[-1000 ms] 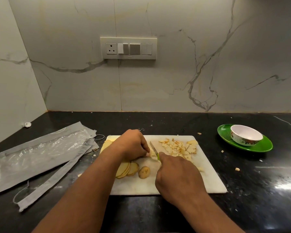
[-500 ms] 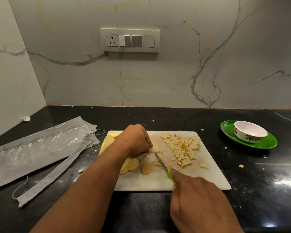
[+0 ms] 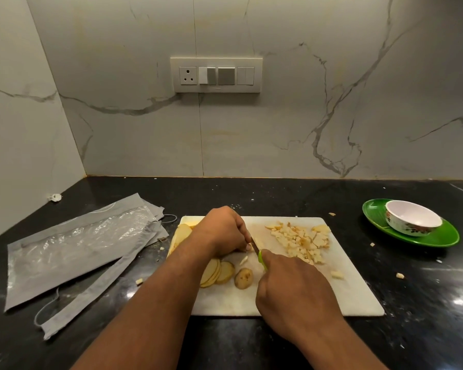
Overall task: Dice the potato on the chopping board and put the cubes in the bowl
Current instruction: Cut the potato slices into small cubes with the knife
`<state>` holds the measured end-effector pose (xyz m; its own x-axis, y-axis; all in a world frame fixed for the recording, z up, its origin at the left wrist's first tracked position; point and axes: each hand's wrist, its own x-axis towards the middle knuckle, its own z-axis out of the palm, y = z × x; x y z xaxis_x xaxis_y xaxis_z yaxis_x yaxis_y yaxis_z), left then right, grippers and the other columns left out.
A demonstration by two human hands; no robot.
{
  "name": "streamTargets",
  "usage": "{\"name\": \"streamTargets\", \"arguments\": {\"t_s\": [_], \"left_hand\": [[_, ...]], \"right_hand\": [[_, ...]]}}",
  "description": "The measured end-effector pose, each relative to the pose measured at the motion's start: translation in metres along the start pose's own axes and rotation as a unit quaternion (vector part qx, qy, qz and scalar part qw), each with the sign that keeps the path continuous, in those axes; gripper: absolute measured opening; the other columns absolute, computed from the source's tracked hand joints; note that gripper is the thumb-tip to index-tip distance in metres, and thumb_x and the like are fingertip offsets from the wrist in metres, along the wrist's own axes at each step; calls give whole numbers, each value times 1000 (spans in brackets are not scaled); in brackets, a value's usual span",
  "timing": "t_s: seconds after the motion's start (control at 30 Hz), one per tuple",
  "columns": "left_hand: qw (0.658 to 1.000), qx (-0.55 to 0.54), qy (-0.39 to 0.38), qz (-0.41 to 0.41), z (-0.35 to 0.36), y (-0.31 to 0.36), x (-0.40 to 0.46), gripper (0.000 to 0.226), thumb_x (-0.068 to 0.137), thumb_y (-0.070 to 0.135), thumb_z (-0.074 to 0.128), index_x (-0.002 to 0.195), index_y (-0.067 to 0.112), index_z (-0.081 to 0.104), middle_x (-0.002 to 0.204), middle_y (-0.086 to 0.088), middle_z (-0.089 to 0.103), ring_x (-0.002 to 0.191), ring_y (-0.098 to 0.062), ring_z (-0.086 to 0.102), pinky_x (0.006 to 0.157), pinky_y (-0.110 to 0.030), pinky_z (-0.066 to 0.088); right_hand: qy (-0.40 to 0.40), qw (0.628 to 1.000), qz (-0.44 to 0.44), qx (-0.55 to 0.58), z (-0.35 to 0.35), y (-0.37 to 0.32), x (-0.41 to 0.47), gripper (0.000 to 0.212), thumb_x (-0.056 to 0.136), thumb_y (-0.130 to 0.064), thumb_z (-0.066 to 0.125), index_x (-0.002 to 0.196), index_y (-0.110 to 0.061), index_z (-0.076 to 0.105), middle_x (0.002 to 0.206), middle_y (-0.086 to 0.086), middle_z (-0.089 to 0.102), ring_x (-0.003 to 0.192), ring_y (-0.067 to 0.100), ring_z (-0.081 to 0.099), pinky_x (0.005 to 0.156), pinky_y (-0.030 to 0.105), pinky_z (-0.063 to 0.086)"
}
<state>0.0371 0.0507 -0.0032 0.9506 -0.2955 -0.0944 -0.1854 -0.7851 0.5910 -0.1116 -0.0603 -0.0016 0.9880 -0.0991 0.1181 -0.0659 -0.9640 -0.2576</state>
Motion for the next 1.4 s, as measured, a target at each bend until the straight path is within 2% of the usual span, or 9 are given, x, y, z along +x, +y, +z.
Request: {"name": "streamTargets", "arguments": {"t_s": [0.13,0.3,0.47,0.6,0.73,0.83,1.0,1.23,1.4], "left_hand": [[1000,6,-2,1,0,0,2,8,83,15,85,80,22,82,82,7,76,85,-9,69,84,-33,62],[999,22,-6,31,-1,-1,-2,10,86,16,83,85,26,82,88,8,75,86,-10,68,86,-31,61],[995,65,-11,74,-8,0,-7,18,89,19,81,103,29,81,104,11,74,93,-10,67,84,-25,57],[995,74,-21,67,-10,-3,-4,30,84,20,86,112,29,79,113,10,72,97,-12,67,84,-24,57],[996,67,-21,62,-7,-6,0,22,84,21,86,105,25,82,103,8,76,89,-10,67,78,-20,54],[997,52,-16,48,-7,-7,2,14,82,21,87,95,23,84,89,8,76,82,-9,69,79,-23,58],[999,47,-12,23,-4,-4,6,9,82,21,87,90,21,83,84,6,76,82,-9,69,78,-25,58],[998,52,-15,34,-4,-4,5,10,83,21,86,93,23,82,87,7,75,83,-9,68,82,-26,59],[998,49,9,26,-6,-4,1,12,79,24,90,88,23,82,89,5,74,83,-10,66,71,-23,55]], "right_hand": [[-45,999,11,0,-4,6,-27,54,99,-34,32,153,-37,26,131,-3,58,114,19,56,94,35,45],[-130,989,64,15,-31,2,-48,66,97,-40,41,156,-43,11,139,0,51,125,22,51,101,34,41],[-32,999,28,-3,-33,2,-41,54,100,-37,32,153,-38,23,133,-5,57,117,19,54,98,35,44],[14,1000,12,-9,-20,-2,-16,52,98,-33,37,150,-33,33,129,-5,60,109,16,56,88,32,46],[8,1000,4,-4,-12,-10,2,49,95,-33,44,145,-31,42,127,-3,62,108,17,59,86,31,49],[-7,1000,2,-4,-9,-12,6,51,96,-34,46,146,-31,41,130,-3,60,110,17,58,87,30,49],[-14,1000,-4,-16,0,-5,-3,55,98,-31,37,152,-33,30,127,-3,60,108,17,58,82,31,44],[-174,982,77,9,-25,3,-36,68,99,-40,40,156,-45,3,138,3,50,123,22,53,100,33,42],[-68,997,28,-7,-27,4,-36,57,101,-39,32,156,-41,14,131,-4,57,115,18,55,94,34,43]]}}
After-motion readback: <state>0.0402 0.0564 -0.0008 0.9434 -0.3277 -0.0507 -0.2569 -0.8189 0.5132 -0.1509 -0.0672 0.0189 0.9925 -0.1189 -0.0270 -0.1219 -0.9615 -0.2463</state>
